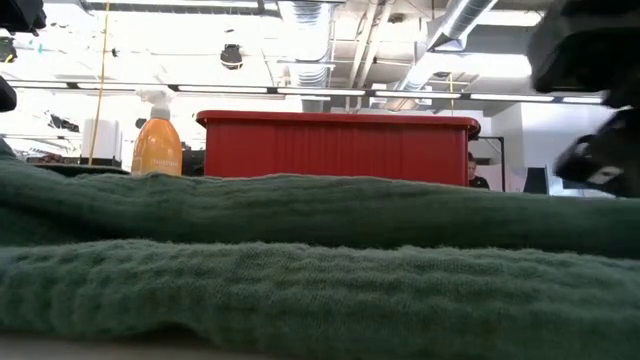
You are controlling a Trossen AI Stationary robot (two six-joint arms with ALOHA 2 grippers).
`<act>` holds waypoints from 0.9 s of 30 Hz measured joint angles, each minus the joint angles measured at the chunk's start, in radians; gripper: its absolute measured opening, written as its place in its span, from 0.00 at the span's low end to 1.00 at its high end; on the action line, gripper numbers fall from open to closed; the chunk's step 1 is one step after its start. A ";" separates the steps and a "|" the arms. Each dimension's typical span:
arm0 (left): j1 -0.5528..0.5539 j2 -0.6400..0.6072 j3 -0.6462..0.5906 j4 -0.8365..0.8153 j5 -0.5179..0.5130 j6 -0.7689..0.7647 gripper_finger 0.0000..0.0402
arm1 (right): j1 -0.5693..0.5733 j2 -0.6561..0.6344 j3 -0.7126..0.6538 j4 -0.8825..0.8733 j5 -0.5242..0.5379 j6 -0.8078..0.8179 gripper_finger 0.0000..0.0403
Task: Fold laundry
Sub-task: Fold the dark green shirt
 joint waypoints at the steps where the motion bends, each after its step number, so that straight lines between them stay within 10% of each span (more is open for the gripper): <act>1: 0.000 0.000 0.000 0.001 0.000 0.000 0.00 | 0.010 -0.001 0.000 0.001 -0.006 0.016 0.33; 27: 0.000 0.000 0.000 0.034 -0.009 0.058 0.00 | 0.136 -0.008 0.000 0.077 0.159 0.120 0.33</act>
